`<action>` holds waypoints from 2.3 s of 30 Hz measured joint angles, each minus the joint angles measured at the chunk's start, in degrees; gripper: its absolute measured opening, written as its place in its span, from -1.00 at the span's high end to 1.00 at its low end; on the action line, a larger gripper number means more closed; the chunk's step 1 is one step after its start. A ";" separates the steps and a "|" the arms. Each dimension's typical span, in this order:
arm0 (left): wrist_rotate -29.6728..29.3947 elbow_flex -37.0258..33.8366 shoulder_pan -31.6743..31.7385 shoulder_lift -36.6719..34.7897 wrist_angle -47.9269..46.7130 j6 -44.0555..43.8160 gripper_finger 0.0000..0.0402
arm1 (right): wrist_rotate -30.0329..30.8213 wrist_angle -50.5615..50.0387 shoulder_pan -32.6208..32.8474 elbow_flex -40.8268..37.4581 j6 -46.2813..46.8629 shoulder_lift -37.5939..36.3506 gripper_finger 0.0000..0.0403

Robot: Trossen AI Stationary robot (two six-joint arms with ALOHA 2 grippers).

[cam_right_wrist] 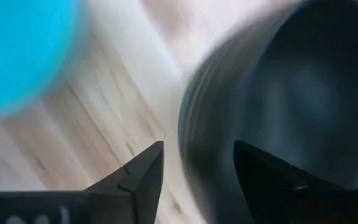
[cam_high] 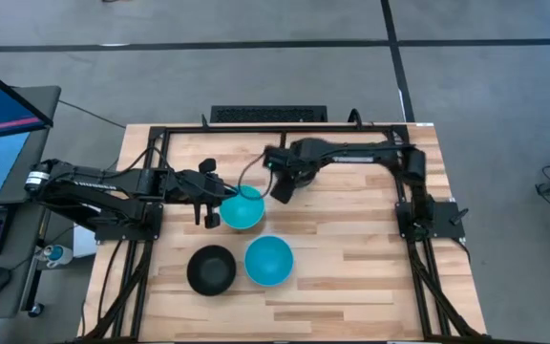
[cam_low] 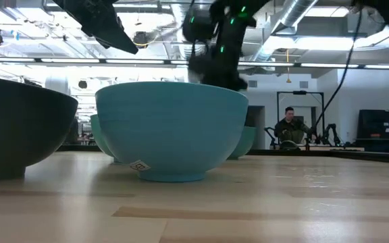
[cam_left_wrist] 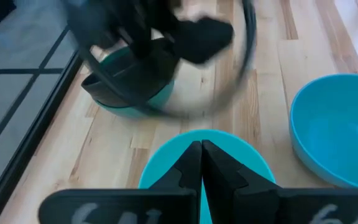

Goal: Nest bowls inside each other
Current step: Stack the top black bowl on the green bowl

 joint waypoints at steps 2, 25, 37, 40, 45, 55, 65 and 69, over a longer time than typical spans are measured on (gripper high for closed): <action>-0.01 0.00 0.00 0.00 -0.02 -0.13 0.99 | -0.08 -0.52 0.59 -0.14 0.02 2.20 -0.11; 0.02 0.00 0.00 0.00 -0.04 -0.51 0.99 | 3.98 -1.19 2.65 0.03 1.60 -1.59 0.31; 0.00 0.00 0.00 0.00 0.42 -0.52 0.99 | 4.19 -1.10 2.20 0.03 3.06 -2.40 0.04; 0.00 0.00 0.00 0.00 0.41 -0.53 0.99 | 4.17 -0.74 2.28 0.02 3.06 -2.38 0.24; 0.00 0.00 0.00 0.00 0.44 -0.52 0.99 | 3.98 -0.77 2.18 0.03 3.06 -2.38 0.60; 0.00 0.00 0.00 0.00 0.42 -0.55 0.99 | 4.69 -3.08 2.16 0.01 3.06 -2.36 0.93; -0.25 0.00 0.00 0.00 1.09 -0.48 0.99 | 3.83 -4.81 2.21 0.01 3.08 -2.36 0.93; -1.46 0.00 0.00 0.00 3.28 0.45 0.99 | 3.73 -6.68 2.32 0.01 3.63 -2.36 0.88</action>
